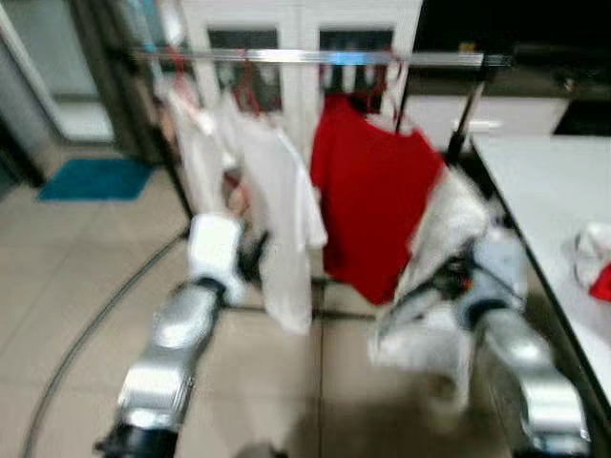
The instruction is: Hang hanger
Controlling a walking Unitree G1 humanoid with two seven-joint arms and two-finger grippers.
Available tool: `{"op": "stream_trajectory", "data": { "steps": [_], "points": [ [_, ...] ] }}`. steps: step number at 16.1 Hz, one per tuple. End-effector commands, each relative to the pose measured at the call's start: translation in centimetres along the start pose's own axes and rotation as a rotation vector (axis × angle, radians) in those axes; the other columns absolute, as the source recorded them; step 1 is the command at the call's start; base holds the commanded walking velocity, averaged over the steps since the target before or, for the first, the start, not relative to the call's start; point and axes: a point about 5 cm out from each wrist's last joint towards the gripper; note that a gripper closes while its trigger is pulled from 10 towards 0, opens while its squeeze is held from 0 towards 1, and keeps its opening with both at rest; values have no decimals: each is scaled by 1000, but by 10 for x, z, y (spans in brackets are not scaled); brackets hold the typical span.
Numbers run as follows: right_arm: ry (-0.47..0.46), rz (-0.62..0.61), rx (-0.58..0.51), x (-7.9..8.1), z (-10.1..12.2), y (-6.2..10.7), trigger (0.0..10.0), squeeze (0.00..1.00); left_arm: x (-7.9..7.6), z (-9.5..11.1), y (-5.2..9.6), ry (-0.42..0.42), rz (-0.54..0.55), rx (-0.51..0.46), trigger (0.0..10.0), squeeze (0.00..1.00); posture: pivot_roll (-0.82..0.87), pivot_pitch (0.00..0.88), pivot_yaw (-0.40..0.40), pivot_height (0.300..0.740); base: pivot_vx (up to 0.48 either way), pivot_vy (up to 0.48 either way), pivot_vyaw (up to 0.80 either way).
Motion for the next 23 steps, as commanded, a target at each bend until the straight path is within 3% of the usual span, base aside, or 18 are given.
{"op": "stream_trajectory", "data": {
  "steps": [1,8,12,13,15,19,23],
  "points": [
    [8,-13,-73,-5,15,1,10000,0,-5,8,-4,0,-17,-30,10000,0,64,33,39,740,382,0,0],
    [12,-49,-105,-11,24,3,10000,0,-7,7,-1,-3,-34,-28,10000,0,70,38,32,740,379,0,0],
    [89,-65,-155,-26,43,8,10000,0,-11,6,1,-17,-66,-21,10000,0,75,45,37,740,378,0,0],
    [142,-18,-167,-29,55,13,10000,0,-13,4,3,-26,-100,-12,10000,0,78,49,33,740,289,0,0],
    [165,31,-160,-31,61,16,10000,0,-15,3,5,-29,-132,-14,10000,0,78,49,33,740,0,0,0],
    [308,193,-117,-37,80,21,10000,0,-22,-4,13,-116,-251,17,10000,0,69,61,40,740,0,0,0],
    [324,266,-96,-30,91,15,10000,0,-9,-6,15,-142,-253,32,10000,0,75,59,38,740,0,0,0]
  ]
}}
Point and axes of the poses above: a point about 5 cm out from each wrist's last joint towards the gripper, its own y axis pointing back from the gripper into the wrist, its own z axis along the axis of the wrist's last joint, x = y × z, and after that the axes turned 9 degrees about -y, right-handed
